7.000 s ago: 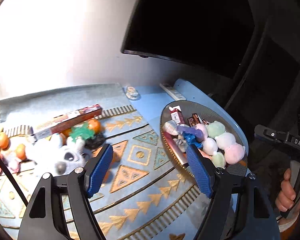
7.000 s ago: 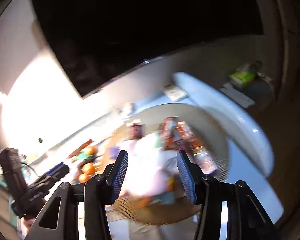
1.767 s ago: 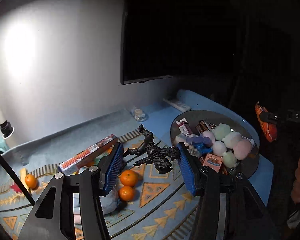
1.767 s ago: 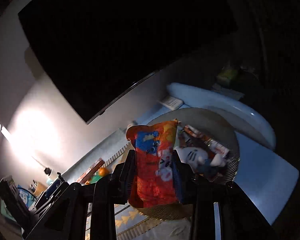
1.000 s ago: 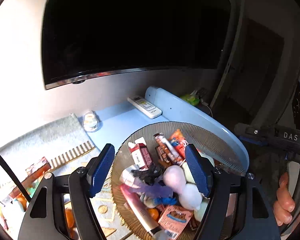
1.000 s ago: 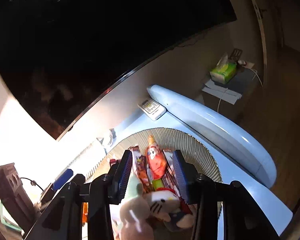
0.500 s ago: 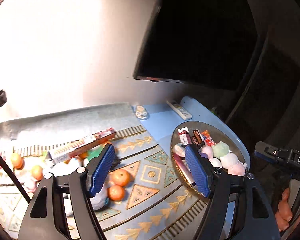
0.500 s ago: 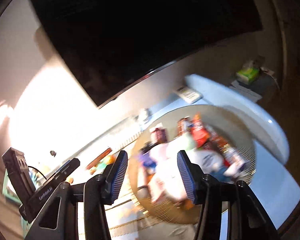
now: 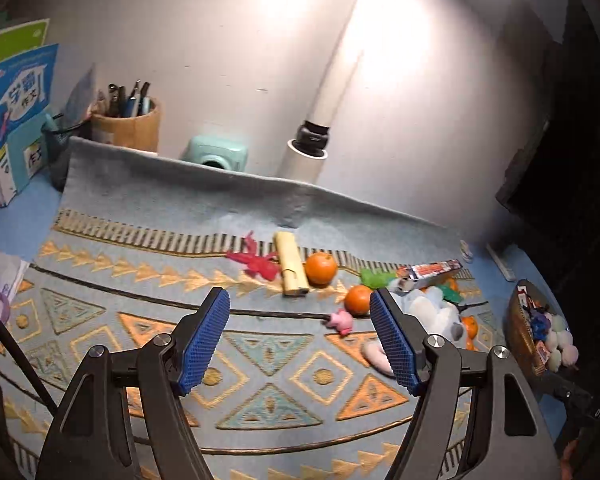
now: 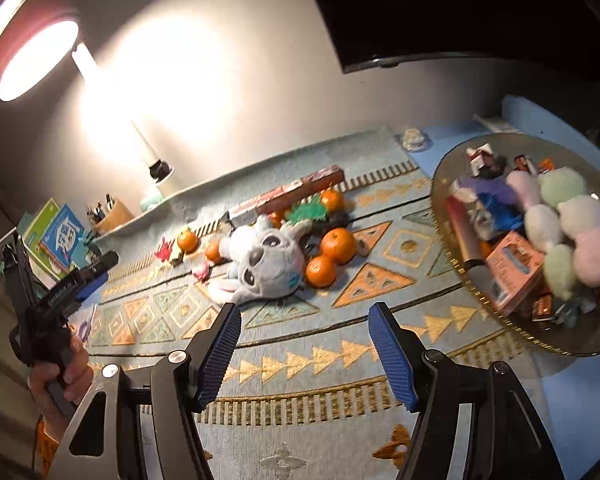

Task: Organize objects

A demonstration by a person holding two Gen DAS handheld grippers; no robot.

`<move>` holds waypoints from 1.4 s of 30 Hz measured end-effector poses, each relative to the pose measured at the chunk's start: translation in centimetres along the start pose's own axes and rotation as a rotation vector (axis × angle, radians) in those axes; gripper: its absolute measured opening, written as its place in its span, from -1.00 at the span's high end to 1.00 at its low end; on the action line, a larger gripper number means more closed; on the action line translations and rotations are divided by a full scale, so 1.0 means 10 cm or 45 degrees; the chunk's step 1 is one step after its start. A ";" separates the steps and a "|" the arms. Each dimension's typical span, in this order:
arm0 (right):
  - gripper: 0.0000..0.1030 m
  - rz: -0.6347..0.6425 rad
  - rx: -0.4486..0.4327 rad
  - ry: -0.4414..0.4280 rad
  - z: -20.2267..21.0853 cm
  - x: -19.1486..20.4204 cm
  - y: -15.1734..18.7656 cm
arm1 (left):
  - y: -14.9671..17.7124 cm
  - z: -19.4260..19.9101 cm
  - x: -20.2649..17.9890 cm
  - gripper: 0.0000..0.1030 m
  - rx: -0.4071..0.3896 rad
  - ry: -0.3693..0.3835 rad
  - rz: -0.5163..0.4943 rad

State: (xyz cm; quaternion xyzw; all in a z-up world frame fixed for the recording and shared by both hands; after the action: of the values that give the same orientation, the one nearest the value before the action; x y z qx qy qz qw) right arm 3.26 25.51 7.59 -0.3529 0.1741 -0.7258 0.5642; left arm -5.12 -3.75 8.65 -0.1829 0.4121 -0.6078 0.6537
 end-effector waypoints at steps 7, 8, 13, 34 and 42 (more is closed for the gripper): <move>-0.26 0.206 0.036 0.028 -0.63 0.38 0.35 | -0.04 -0.45 0.34 -0.38 0.055 -0.061 0.036; -0.26 0.220 0.040 0.028 -0.70 0.42 0.38 | -0.05 -0.54 0.33 -0.38 0.063 -0.064 0.034; -0.26 0.217 0.081 0.027 -0.90 0.37 0.49 | -0.10 -0.89 0.26 -0.38 0.090 -0.073 0.018; -0.28 0.124 0.106 -0.053 -0.97 0.25 0.43 | 0.01 -0.99 0.19 0.47 0.153 -0.111 -0.133; -0.28 0.139 0.105 -0.038 -0.97 0.25 0.43 | 0.37 -0.64 0.59 0.39 0.204 0.047 0.013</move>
State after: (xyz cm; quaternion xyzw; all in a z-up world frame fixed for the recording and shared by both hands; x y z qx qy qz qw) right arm -0.89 20.42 -1.11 -0.3300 0.1546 -0.6952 0.6196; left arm -8.09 -6.92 0.23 -0.1165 0.3752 -0.6387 0.6616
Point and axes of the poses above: each gripper's, at about its wrist camera, not at the fingertips, and z roughly against the way its jaws point, x to its left, y to its underside, the point moved 1 cm from there along -z, roughly the way its jaws point, and after that the axes turned 1 degree about -x, right-handed, at the moved point
